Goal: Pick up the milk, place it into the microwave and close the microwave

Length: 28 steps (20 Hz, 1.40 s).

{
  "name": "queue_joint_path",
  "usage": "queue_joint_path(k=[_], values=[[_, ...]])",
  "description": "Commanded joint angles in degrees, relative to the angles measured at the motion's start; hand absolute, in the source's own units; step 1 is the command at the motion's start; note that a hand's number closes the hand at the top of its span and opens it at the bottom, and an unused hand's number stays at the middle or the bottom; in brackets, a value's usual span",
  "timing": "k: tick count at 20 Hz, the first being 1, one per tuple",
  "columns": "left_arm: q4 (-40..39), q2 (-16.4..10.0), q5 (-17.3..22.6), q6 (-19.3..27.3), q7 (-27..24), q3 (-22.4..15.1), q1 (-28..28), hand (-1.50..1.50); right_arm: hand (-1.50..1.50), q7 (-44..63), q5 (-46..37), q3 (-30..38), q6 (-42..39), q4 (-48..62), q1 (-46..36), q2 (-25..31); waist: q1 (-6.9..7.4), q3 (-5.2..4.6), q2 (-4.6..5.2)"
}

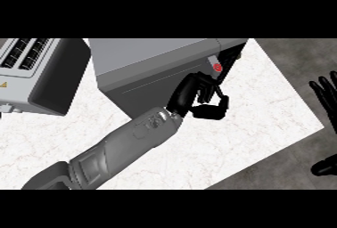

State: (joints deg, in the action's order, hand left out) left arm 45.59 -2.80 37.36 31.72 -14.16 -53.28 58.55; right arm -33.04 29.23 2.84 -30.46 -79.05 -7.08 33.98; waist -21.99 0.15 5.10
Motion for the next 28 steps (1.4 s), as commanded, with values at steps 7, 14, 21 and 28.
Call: queue_joint_path(k=[7,14,21,28], values=[[-1.3,2.7,1.9,0.9,-0.6,0.0,5.6,1.5,1.5,0.2,-1.6,-6.1,-10.1,-8.3,-4.6,4.3,-1.38,0.07,-0.47],[-2.5,2.7,3.6,2.0,-1.3,0.1,6.0,1.5,1.5,2.5,-0.7,-8.8,-10.7,-13.8,-4.6,4.9,-3.45,0.19,-0.53],[-2.6,2.6,4.4,3.3,-2.2,-0.4,6.3,1.5,1.5,4.7,0.2,-11.1,-10.4,-18.1,-4.4,4.9,-4.27,0.24,-0.56],[-2.5,2.6,5.3,5.1,-3.1,-0.7,5.6,1.5,1.5,6.4,0.8,-12.8,-9.5,-21.4,-3.7,4.4,-4.96,0.24,-0.22]])
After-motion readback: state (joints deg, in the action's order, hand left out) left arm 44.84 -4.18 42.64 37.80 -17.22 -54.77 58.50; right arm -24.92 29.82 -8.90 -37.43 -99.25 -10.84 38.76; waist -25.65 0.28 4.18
